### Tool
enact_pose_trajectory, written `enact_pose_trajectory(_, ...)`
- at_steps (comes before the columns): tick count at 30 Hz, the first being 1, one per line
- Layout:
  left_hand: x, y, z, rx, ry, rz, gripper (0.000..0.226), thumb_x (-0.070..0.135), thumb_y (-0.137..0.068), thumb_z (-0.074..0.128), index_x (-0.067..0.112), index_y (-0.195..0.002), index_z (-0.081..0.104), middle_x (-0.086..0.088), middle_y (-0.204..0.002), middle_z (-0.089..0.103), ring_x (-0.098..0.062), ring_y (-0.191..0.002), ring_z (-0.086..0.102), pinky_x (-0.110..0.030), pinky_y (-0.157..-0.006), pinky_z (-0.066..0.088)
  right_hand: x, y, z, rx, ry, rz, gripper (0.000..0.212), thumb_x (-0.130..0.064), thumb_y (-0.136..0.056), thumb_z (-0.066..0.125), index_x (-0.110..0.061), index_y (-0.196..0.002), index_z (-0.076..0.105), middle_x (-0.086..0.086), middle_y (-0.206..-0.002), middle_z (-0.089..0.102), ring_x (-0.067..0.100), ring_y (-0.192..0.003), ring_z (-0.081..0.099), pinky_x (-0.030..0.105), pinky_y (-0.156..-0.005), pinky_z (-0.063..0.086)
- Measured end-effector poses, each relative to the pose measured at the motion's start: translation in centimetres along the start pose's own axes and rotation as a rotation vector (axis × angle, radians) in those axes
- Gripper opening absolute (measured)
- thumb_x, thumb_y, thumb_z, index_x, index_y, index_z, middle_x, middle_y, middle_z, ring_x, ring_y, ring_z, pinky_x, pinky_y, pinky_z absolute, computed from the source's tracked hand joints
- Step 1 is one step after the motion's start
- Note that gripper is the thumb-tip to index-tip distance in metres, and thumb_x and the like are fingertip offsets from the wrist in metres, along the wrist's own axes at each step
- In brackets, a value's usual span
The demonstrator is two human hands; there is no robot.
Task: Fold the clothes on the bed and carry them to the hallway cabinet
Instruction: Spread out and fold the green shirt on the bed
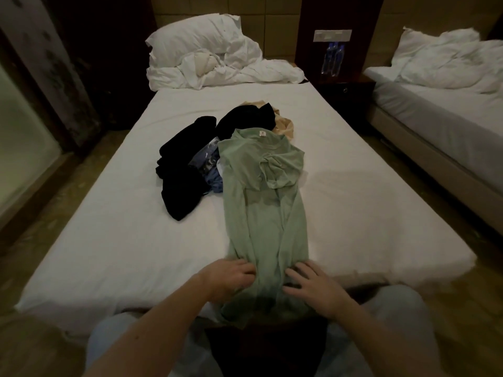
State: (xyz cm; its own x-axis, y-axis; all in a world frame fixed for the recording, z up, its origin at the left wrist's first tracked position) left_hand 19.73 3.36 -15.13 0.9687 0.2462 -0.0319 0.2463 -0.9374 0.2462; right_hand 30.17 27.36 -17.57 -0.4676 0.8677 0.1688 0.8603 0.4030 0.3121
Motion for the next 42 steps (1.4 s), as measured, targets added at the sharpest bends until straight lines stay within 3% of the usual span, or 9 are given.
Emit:
enact_pose_trajectory(3, -0.8, 0.7, 1.4, -0.011, -0.143, 0.068, 0.061, 0.040, -0.067, 0.074, 0.027, -0.122, 0.050, -0.005, -0.133, 0.052, -0.024, -0.117, 0.052, -0.033, -0.095, 0.047, 0.1, -0.9, 0.2, 0.034, 0.122, -0.023, 0.034, -0.035, -0.077, 0.052, -0.040, -0.110, 0.062, 0.001, -0.120, 0.068, 0.027, -0.100, 0.067, 0.043, -0.092, 0.051)
enact_pose_trajectory(9, -0.6, -0.4, 2.5, 0.210, -0.129, 0.114, 0.013, 0.036, -0.087, 0.055, 0.033, -0.098, 0.060, 0.002, -0.110, 0.062, -0.018, -0.092, 0.063, -0.027, -0.073, 0.053, 0.5, -2.5, -1.2, 0.129, -0.031, -0.011, 0.029, -0.037, -0.074, 0.045, -0.034, -0.099, 0.059, -0.008, -0.101, 0.066, 0.015, -0.087, 0.062, 0.025, -0.073, 0.049)
enact_pose_trajectory(14, -2.8, -1.0, -1.7, 0.216, 0.640, -0.331, 0.020, 0.026, -0.101, 0.043, 0.018, -0.097, 0.062, -0.007, -0.104, 0.066, -0.022, -0.091, 0.061, -0.032, -0.080, 0.048, 2.3, -4.6, -4.6, 0.168, -0.817, 0.271, 0.020, -0.029, -0.098, 0.046, -0.027, -0.110, 0.063, 0.000, -0.114, 0.066, 0.022, -0.105, 0.061, 0.018, -0.079, 0.042)
enact_pose_trajectory(16, -4.7, -1.2, -3.3, 0.411, 1.064, -0.609, 0.028, 0.031, -0.100, 0.048, 0.017, -0.080, 0.062, -0.007, -0.086, 0.066, -0.017, -0.076, 0.059, -0.030, -0.072, 0.045, 4.3, -5.4, -5.9, 0.248, -1.143, 0.484, 0.017, -0.019, -0.099, 0.049, -0.020, -0.103, 0.065, 0.000, -0.105, 0.067, 0.022, -0.097, 0.063, 0.015, -0.073, 0.047)
enact_pose_trajectory(18, -6.9, -1.7, -4.8, 0.584, 1.353, -0.799, 0.038, 0.046, -0.089, 0.058, 0.010, -0.078, 0.065, -0.006, -0.077, 0.066, -0.017, -0.071, 0.060, -0.030, -0.067, 0.046, 7.1, -6.7, -6.8, 0.375, -1.236, 0.650, 0.027, -0.015, -0.096, 0.044, -0.008, -0.104, 0.069, 0.014, -0.109, 0.069, 0.029, -0.100, 0.064, 0.034, -0.081, 0.054)
enact_pose_trajectory(21, -10.7, -2.9, -7.4, 0.740, 1.654, -0.776, 0.029, 0.033, -0.091, 0.069, 0.007, -0.102, 0.072, -0.004, -0.095, 0.077, -0.017, -0.087, 0.073, -0.025, -0.073, 0.056, 10.9, -8.5, -8.9, 0.495, -1.385, 0.781, 0.033, -0.013, -0.101, 0.038, -0.003, -0.110, 0.068, 0.020, -0.115, 0.067, 0.032, -0.105, 0.063, 0.050, -0.094, 0.051)
enact_pose_trajectory(27, -18.8, -6.2, -12.9, 1.031, 1.908, -0.714, 0.023, 0.010, -0.088, 0.070, 0.009, -0.110, 0.064, -0.008, -0.101, 0.075, -0.022, -0.090, 0.073, -0.037, -0.077, 0.059, 17.3, -12.9, -15.6, 0.735, -1.649, 0.833, 0.059, -0.057, -0.091, 0.052, -0.002, -0.100, 0.068, 0.019, -0.104, 0.069, 0.037, -0.097, 0.064, 0.057, -0.093, 0.049)
enact_pose_trajectory(34, -27.5, -10.2, -14.7, 1.015, 1.943, -0.719, 0.025, 0.003, -0.092, 0.062, 0.012, -0.115, 0.067, -0.011, -0.111, 0.073, -0.030, -0.104, 0.068, -0.043, -0.089, 0.055, 24.4, -19.3, -18.4, 0.955, -1.374, 0.687, 0.020, -0.019, -0.104, 0.042, -0.016, -0.111, 0.061, 0.002, -0.102, 0.063, 0.020, -0.097, 0.058, 0.042, -0.085, 0.049)
enact_pose_trajectory(42, -31.6, -14.6, -11.4, 0.775, 1.369, -1.058, 0.046, 0.025, -0.087, 0.064, 0.010, -0.129, 0.053, -0.010, -0.121, 0.064, -0.025, -0.105, 0.061, -0.041, -0.095, 0.051, 28.2, -26.0, -13.0, 0.471, -1.298, 0.900, 0.037, -0.029, -0.095, 0.054, -0.012, -0.128, 0.056, 0.015, -0.122, 0.060, 0.036, -0.110, 0.056, 0.045, -0.094, 0.048)
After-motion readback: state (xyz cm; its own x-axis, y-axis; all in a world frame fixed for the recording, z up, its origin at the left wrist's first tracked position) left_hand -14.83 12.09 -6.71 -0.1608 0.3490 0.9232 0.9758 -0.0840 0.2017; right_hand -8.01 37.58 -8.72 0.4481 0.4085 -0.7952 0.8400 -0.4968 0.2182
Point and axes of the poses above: each hand's wrist, its own y-axis away from the middle knuckle, its own z-axis out of the palm, x = y × z, the point moved 2 cm from there along -y, towards the middle knuckle
